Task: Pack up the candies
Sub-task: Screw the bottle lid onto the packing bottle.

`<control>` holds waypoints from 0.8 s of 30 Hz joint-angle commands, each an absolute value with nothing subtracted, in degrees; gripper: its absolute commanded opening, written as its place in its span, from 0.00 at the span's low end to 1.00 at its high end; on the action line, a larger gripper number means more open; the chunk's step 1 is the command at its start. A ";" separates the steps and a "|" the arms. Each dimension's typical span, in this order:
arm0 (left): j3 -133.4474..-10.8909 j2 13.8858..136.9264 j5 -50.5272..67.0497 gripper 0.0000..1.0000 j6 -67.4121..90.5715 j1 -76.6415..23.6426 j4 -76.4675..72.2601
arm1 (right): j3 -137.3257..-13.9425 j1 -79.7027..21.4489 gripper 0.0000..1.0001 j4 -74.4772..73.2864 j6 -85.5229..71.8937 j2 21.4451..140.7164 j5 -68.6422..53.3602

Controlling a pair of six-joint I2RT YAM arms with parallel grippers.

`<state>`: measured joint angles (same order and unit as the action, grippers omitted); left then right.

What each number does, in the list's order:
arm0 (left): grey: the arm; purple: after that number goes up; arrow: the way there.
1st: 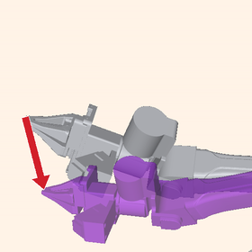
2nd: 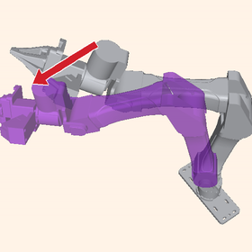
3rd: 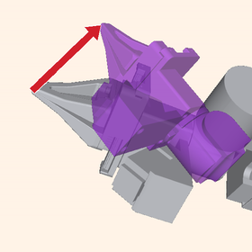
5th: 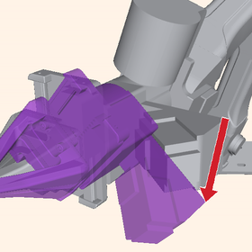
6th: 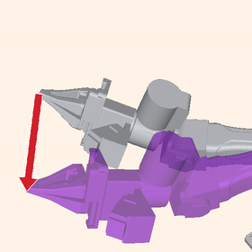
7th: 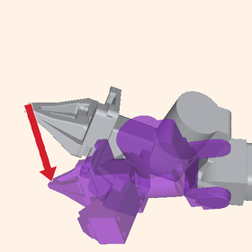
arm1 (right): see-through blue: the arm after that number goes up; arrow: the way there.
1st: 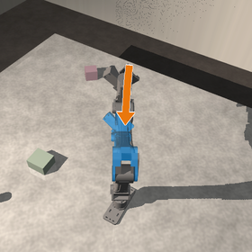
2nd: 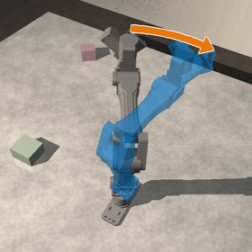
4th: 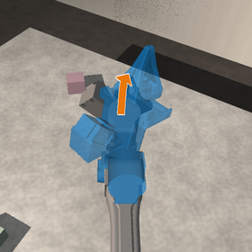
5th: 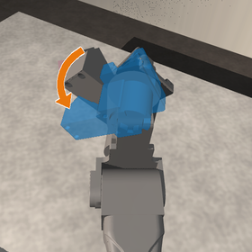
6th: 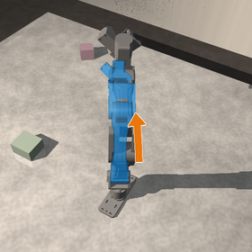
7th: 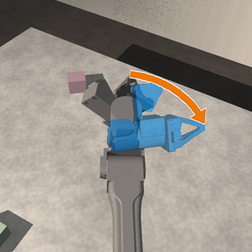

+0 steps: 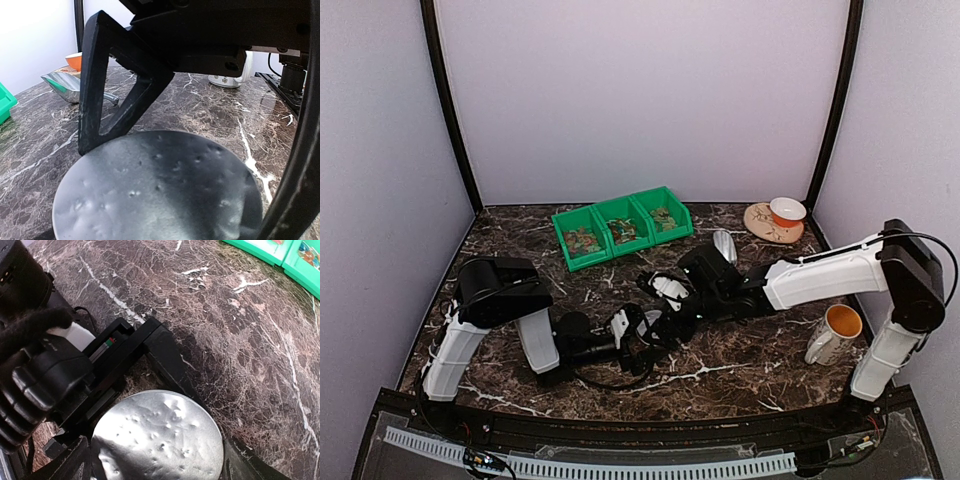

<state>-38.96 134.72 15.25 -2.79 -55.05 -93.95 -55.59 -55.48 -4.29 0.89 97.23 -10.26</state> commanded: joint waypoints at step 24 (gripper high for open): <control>-35.37 141.39 -0.27 0.90 -8.88 -54.57 -81.43 | -56.53 -61.17 0.88 -5.88 -21.25 100.84 9.59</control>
